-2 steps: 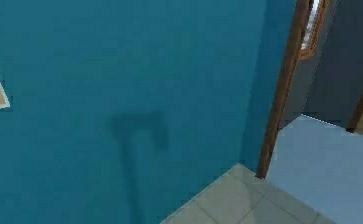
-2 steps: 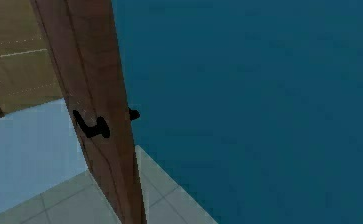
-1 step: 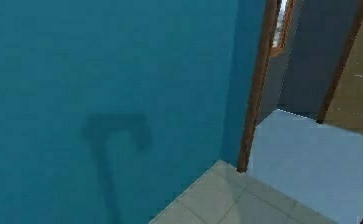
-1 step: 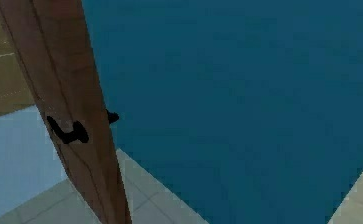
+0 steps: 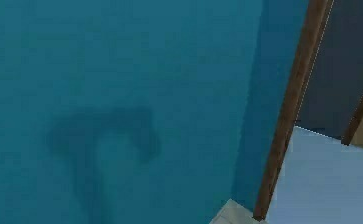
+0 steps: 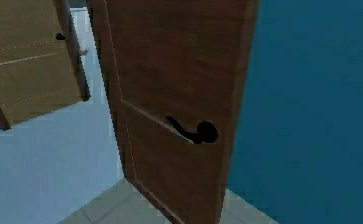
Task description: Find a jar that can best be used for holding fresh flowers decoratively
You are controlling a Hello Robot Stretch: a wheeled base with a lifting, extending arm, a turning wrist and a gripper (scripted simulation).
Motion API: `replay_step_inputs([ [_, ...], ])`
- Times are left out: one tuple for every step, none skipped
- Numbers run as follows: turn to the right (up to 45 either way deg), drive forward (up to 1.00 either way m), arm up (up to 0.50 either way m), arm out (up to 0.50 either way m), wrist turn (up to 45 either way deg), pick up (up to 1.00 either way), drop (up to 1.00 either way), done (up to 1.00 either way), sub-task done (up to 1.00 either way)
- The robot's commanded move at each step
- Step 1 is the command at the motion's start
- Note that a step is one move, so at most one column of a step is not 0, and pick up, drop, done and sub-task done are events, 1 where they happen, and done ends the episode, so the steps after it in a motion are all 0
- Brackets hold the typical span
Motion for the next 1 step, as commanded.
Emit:
replay_step_inputs([
  [45.0, 0.00, 0.00, 0.00, 0.0, 0.00, 0.00, 0.00, 0.00],
])
